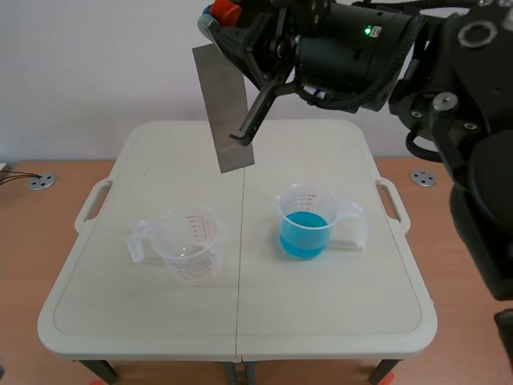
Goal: Hold the metal plate by the orange handle, dip it into the blue solution, take it out and point at it, then put the plate back in the beaker on the left.
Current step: 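Put the plate into the left beaker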
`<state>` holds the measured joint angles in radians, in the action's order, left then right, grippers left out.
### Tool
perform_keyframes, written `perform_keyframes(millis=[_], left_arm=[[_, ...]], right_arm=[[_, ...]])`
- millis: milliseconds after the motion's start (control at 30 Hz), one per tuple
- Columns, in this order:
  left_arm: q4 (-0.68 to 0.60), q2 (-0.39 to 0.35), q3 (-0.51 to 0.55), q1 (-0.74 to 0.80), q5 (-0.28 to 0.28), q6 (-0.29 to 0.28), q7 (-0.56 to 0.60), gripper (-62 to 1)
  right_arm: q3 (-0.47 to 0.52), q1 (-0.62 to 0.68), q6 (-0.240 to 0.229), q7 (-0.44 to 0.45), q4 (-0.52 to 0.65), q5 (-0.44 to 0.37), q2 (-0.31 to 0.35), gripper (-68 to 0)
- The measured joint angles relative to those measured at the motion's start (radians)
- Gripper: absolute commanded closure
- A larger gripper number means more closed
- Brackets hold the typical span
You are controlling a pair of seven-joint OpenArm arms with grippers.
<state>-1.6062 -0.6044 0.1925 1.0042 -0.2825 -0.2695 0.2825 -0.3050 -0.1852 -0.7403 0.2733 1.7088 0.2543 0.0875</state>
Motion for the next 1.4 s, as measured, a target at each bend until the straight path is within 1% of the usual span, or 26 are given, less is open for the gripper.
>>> perform_keyframes(millis=[133, 200, 300, 400, 533, 633, 700, 1100, 1400], left_arm=[[0.0, 0.042, 0.0, 0.029, 0.037, 0.0, 0.0, -1.5], [0.0, 0.064, 0.0, 0.032, 0.071, 0.0, -0.002, -1.5], [0.0, 0.093, 0.0, 0.032, 0.1, 0.0, -0.006, -1.5], [0.0, 0.109, 0.0, 0.032, 0.1, 0.0, -0.012, -1.5], [0.0, 0.111, 0.0, 0.031, 0.099, 0.0, -0.011, -1.5], [0.0, 0.111, 0.0, 0.031, 0.099, 0.0, -0.011, -1.5], [0.0, 0.111, 0.0, 0.031, 0.099, 0.0, -0.011, -1.5], [0.0, 0.111, 0.0, 0.031, 0.099, 0.0, -0.019, -1.5], [0.0, 0.111, 0.0, 0.031, 0.099, 0.0, -0.023, -1.5]], right_arm=[[-0.043, -0.011, 0.0, -0.022, 0.0, 0.001, -0.024, -1.3], [-0.06, -0.014, 0.0, -0.025, 0.0, 0.009, -0.037, -1.3], [-0.086, -0.016, 0.0, -0.04, 0.0, 0.019, -0.058, -1.3], [-0.105, -0.016, 0.0, -0.04, 0.0, 0.019, -0.074, -1.3], [-0.124, -0.016, 0.0, -0.044, -0.004, 0.02, -0.082, -1.3], [-0.136, -0.016, 0.0, -0.045, -0.022, 0.047, -0.092, -1.3], [-0.145, -0.016, 0.0, -0.045, -0.036, 0.049, -0.098, -1.3], [-0.182, -0.016, 0.0, -0.039, -0.101, 0.049, -0.099, -1.3], [-0.182, -0.016, 0.0, -0.027, -0.131, 0.049, -0.099, -1.3]])
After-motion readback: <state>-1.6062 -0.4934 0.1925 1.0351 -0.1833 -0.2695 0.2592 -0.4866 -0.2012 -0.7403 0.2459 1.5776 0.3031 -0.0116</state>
